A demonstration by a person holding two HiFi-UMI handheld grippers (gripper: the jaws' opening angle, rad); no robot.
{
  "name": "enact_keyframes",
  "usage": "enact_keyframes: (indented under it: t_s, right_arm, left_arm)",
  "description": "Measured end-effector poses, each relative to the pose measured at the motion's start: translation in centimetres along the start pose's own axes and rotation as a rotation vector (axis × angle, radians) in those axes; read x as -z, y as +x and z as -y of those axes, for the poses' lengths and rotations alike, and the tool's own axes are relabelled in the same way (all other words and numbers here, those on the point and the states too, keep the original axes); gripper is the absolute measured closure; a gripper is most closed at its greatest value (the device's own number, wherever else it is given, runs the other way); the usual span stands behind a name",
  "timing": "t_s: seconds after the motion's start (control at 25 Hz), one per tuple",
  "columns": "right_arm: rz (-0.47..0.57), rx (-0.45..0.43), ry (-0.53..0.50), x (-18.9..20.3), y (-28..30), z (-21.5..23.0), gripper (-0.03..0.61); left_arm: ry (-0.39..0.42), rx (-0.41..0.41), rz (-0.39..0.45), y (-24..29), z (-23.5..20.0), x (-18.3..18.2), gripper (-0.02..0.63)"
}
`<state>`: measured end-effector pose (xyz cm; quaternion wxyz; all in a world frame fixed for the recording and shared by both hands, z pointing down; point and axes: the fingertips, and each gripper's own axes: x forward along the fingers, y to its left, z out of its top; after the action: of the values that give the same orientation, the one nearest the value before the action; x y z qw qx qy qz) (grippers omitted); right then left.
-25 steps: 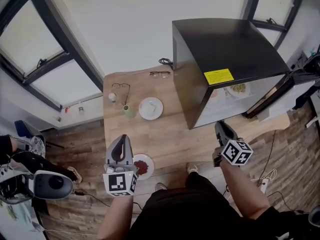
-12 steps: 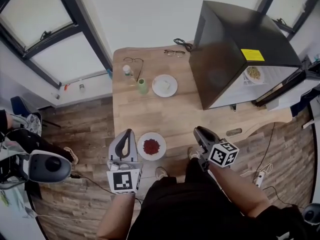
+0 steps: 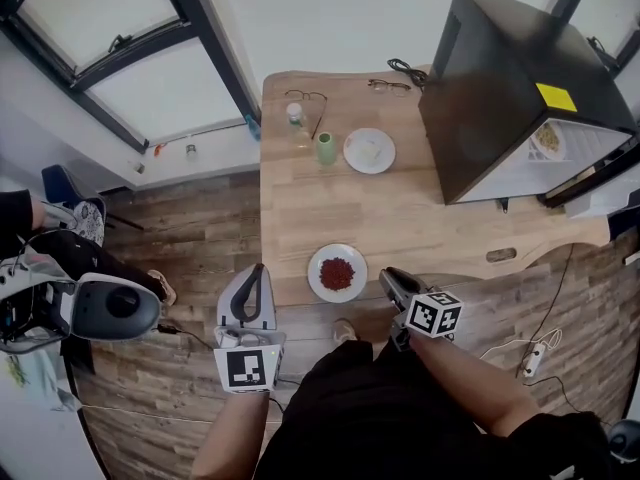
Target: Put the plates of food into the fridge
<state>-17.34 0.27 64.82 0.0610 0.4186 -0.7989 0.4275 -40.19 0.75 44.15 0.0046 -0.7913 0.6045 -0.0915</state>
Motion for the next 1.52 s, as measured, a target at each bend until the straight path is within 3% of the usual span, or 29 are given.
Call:
enact_keyframes:
  t_s: [0.32, 0.52, 0.76, 1.0, 1.12, 1.2, 1.32, 1.52]
  right_arm:
    - [-0.049, 0.052, 0.204, 5.4, 2.1, 2.5, 0.486]
    - [-0.090, -0.004, 0.270, 7.5, 3.7, 1.5, 0.481]
    - [-0.141, -0.028, 0.419, 10.4, 5.7, 1.6, 0.439]
    - [-0.109, -0.059, 0.537, 10.8, 7.1, 1.7, 0.439]
    - [-0.093, -0.073, 0.527, 10.7, 6.7, 1.6, 0.444]
    - [-0.084, -0.081, 0.500, 10.4, 6.2, 1.4, 0.512]
    - [-0.066, -0.114, 0.524, 9.8, 5.3, 1.3, 0.540]
    - [-0.049, -0.157, 0.535, 8.5, 3.7, 1.3, 0.548]
  left_arm:
    - [0.021, -0.007, -0.040, -1.4, -0.8, 1.0, 0.610]
    - [0.013, -0.033, -0.066, -2.5, -1.5, 1.8, 0.609]
    - [0.044, -0.052, -0.082, -3.5, -2.1, 2.2, 0.609]
    - [0.058, -0.072, -0.107, -4.3, -3.0, 2.6, 0.609]
    - [0.056, -0.077, -0.118, -4.5, -3.0, 2.7, 0.609]
    - [0.050, -0.076, -0.106, -4.3, -2.9, 2.5, 0.609]
    - [0.047, -0.062, -0.089, -3.6, -2.2, 2.1, 0.609]
    - [0.062, -0.011, -0.074, -1.9, -0.6, 1.6, 0.609]
